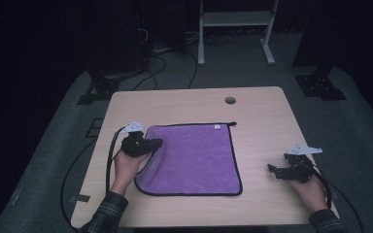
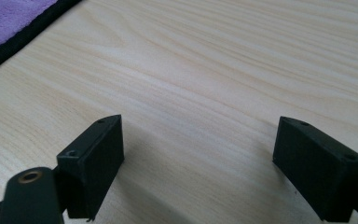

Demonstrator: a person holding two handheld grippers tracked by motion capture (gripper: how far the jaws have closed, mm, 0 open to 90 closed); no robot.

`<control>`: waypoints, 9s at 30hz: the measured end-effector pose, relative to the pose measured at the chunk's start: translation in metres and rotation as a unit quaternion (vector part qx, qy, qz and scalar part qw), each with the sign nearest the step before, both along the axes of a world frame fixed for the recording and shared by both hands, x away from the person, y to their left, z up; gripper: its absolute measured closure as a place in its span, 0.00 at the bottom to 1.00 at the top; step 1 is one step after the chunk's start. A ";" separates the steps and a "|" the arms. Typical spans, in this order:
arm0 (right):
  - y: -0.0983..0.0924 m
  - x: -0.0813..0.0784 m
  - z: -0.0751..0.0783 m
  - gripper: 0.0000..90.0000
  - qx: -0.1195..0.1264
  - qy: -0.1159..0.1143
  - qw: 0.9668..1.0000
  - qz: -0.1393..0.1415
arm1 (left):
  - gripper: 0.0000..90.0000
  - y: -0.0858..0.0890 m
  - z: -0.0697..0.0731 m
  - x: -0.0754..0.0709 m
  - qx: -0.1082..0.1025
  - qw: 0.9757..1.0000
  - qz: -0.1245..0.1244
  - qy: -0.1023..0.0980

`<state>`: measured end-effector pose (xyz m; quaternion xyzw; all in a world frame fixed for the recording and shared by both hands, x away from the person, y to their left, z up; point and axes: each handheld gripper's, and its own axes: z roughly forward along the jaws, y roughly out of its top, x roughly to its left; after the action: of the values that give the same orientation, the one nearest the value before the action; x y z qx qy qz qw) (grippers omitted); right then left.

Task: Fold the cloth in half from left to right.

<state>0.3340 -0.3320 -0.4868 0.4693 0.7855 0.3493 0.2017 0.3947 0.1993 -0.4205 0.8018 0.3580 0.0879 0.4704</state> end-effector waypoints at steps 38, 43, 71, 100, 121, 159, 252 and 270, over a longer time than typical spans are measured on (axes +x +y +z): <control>0.000 0.000 0.000 0.14 -0.001 0.003 1.000 0.000 | 0.95 -0.131 -0.009 0.030 -0.014 0.995 -0.103 0.010; 0.000 0.000 0.000 0.14 -0.001 0.003 1.000 0.000 | 0.95 -0.141 -0.013 0.033 -0.015 0.994 -0.110 0.014; 0.000 0.000 0.000 0.14 -0.001 0.003 1.000 0.000 | 0.92 -0.214 -0.036 0.047 0.010 0.987 -0.151 0.047; 0.000 0.000 0.000 0.14 -0.002 0.002 1.000 -0.001 | 0.19 -0.103 -0.019 0.004 0.022 0.997 -0.078 0.004; 0.001 0.000 0.000 0.15 -0.001 0.002 1.000 -0.014 | 0.01 -0.020 -0.038 -0.046 0.111 0.993 -0.028 -0.013; 0.037 0.030 0.048 0.18 0.034 -0.006 0.998 0.046 | 0.00 0.024 -0.063 -0.062 0.143 0.989 -0.018 -0.015; 0.153 0.153 0.038 0.90 0.026 -0.023 0.995 0.094 | 0.00 0.024 -0.063 -0.062 0.141 0.990 -0.025 -0.017; 0.131 0.157 0.024 0.73 0.002 -0.006 1.000 0.030 | 0.00 0.024 -0.063 -0.063 0.141 0.990 -0.024 -0.018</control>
<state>0.4910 -0.2012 -0.4626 0.4440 0.7973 0.3597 0.1944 0.3315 0.2231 -0.4837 0.8665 0.3145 0.1404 0.3612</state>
